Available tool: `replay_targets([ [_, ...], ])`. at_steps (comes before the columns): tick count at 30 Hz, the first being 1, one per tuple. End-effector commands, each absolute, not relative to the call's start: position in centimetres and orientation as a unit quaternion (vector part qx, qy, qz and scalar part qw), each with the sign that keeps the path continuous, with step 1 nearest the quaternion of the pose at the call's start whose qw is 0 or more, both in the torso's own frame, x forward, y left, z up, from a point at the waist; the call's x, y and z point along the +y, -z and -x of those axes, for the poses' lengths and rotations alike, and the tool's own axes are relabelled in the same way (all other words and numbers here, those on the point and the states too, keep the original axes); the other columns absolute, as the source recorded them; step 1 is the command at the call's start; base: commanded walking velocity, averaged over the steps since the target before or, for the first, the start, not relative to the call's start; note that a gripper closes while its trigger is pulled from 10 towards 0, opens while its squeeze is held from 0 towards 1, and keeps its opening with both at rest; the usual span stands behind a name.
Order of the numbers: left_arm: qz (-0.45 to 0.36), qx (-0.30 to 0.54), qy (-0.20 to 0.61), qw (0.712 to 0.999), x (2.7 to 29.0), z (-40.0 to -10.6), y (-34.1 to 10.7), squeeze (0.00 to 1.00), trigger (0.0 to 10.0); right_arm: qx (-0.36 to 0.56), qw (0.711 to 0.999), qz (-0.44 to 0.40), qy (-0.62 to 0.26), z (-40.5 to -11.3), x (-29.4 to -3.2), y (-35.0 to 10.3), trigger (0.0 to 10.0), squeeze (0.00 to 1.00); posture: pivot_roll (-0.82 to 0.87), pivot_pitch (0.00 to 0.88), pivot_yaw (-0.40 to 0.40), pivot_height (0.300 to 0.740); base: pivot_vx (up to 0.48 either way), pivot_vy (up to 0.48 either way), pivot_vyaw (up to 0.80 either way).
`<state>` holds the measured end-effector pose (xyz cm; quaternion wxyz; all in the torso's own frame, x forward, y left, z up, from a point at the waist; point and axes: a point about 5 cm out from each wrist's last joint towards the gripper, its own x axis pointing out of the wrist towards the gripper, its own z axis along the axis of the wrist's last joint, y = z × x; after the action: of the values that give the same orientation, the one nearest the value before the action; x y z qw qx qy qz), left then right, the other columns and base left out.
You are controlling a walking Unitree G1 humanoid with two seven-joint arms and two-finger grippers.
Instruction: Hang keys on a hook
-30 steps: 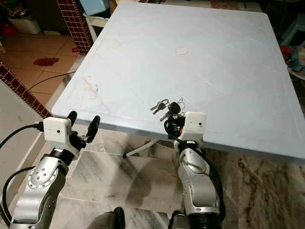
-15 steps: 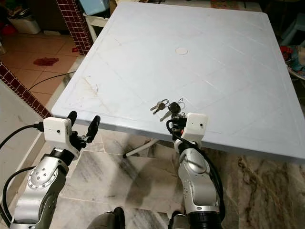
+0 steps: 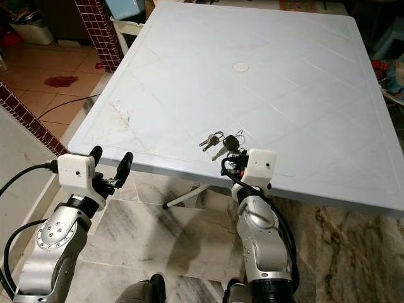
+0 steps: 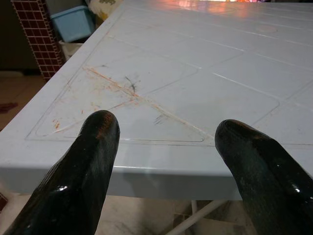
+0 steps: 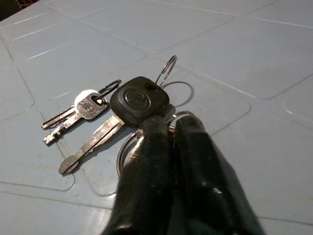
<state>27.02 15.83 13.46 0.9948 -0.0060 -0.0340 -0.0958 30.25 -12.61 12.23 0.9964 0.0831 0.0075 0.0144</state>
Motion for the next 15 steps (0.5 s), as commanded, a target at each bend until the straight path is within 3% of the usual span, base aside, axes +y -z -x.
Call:
replay_targets([
  [1, 0.005, -0.034, 0.096, 0.995, 15.97, -26.90, -13.55, 0.00, 10.0, 0.023, 0.996, -0.087, -0.013, -30.11, -12.56, -11.55, 0.0, 0.00, 0.04, 0.204, 0.065, 0.740, 0.000, 0.000, 0.00],
  [15, 0.004, -0.035, 0.097, 0.995, 15.98, -26.88, -13.63, 0.00, 10.0, 0.007, 0.997, -0.074, -0.011, -30.04, -12.57, -11.84, 0.0, 0.00, 0.04, 0.205, 0.074, 0.740, 0.000, 0.000, 0.00],
])
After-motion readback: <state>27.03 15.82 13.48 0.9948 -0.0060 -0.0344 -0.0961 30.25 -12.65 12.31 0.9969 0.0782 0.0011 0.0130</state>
